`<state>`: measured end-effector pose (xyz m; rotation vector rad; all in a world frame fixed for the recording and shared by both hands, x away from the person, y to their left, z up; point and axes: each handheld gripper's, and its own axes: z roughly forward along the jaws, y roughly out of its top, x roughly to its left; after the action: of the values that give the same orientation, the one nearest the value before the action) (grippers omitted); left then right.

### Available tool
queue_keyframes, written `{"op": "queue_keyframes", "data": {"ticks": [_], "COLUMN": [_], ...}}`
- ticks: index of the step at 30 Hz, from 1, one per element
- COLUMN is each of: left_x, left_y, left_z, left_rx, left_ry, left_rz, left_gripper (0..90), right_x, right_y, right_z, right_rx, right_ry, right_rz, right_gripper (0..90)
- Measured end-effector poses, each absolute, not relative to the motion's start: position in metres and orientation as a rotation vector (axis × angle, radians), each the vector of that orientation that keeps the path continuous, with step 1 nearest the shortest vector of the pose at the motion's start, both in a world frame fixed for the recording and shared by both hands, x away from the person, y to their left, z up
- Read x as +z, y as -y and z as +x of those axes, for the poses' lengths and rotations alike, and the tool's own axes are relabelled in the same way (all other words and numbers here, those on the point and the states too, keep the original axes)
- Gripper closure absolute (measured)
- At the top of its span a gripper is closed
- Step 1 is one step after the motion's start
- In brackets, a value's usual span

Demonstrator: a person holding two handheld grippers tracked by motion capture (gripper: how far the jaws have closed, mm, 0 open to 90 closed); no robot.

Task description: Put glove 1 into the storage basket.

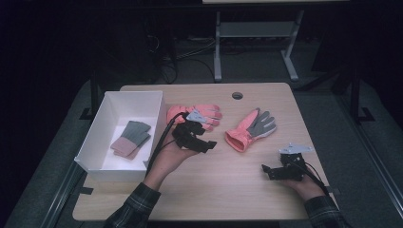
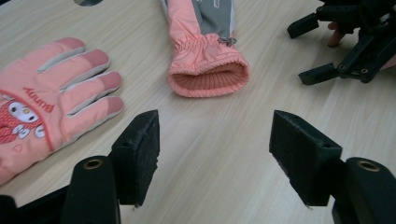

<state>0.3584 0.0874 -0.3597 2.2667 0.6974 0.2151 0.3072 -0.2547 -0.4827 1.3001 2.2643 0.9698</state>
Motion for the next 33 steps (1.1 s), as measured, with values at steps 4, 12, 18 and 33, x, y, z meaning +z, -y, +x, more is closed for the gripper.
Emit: {"op": "queue_keyframes", "data": {"ticks": [4,12,18,33], "left_x": [-0.367,-0.382,-0.391,-0.41], "left_y": [-0.075,-0.048,-0.025,0.029], "left_z": [0.366,0.386,0.401,0.443], "left_rx": [0.199,0.184,0.18,0.138], "left_ry": [-0.685,-0.647,-0.624,-0.614], "left_rz": [2.269,2.3,2.304,2.304], "left_gripper": [40.2,51.9,54.5,64.0], "right_x": [-0.483,-0.483,-0.483,-0.483], "right_y": [0.255,0.255,0.255,0.255], "right_z": [0.307,0.307,0.307,0.307], "right_rx": [0.97,0.968,0.968,0.974], "right_ry": [-2.264,-2.266,-2.267,-2.263], "right_rz": [1.301,1.297,1.298,1.298], "right_gripper": [6.4,6.4,6.4,6.4]}}
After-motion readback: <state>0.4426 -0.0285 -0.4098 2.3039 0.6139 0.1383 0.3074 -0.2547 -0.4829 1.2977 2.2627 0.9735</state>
